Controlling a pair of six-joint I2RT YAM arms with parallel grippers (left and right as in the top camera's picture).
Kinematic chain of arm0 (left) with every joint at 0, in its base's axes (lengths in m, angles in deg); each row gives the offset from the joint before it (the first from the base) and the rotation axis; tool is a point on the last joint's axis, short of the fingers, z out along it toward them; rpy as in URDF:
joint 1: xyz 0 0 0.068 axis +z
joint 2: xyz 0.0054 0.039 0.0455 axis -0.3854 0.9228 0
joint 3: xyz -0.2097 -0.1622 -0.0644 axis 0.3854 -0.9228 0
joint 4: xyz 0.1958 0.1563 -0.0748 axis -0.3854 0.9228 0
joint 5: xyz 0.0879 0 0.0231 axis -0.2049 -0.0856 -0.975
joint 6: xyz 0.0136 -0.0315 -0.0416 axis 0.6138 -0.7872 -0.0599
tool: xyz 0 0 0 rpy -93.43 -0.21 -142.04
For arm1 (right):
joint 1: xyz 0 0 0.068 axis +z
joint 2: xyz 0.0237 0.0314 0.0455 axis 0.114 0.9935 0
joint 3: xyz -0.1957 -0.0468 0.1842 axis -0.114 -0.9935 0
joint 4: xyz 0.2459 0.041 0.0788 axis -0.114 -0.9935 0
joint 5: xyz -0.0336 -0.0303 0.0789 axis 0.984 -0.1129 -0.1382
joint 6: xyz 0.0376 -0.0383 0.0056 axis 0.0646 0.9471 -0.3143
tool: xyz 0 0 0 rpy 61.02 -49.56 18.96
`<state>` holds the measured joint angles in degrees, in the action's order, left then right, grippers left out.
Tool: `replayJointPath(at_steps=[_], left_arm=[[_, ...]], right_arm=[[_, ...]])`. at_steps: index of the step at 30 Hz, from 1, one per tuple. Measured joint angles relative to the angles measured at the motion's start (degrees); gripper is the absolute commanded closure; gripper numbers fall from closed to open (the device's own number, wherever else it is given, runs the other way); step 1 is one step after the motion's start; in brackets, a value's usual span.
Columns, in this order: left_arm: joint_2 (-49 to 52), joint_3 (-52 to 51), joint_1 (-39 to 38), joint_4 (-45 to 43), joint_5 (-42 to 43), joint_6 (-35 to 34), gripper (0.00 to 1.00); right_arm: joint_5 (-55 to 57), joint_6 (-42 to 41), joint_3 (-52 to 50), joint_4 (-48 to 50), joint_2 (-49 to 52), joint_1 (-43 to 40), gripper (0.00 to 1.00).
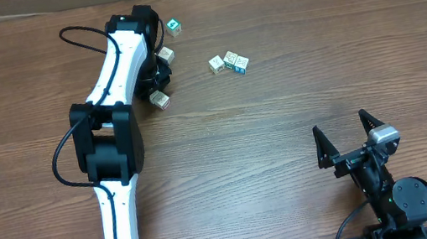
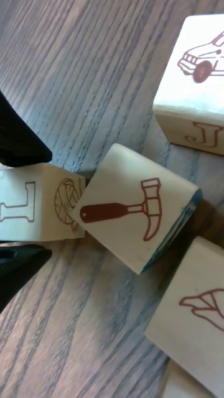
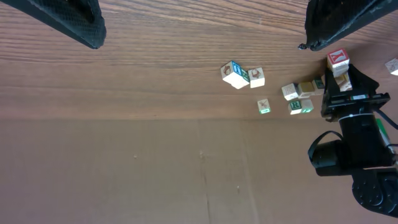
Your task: Form a tower
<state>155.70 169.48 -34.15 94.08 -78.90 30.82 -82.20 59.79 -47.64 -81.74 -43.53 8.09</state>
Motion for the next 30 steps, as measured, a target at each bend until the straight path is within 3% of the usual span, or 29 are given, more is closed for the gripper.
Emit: replayJointPath(at_steps=[8, 16, 30], left_arm=[[0.00, -0.04, 0.13, -0.76, 0.00, 0.00, 0.64], [0.00, 0.52, 0.33, -1.55, 0.00, 2.05, 0.76], [-0.07, 16.70, 0.33, 8.52, 1.77, 11.26, 0.74]], right_arm=[[0.02, 0.00, 0.00, 0.02, 0.00, 0.00, 0.00], [0.00, -0.02, 0.00, 0.00, 0.00, 0.00, 0.00], [0.00, 0.00, 0.00, 0.00, 0.00, 0.00, 0.00]])
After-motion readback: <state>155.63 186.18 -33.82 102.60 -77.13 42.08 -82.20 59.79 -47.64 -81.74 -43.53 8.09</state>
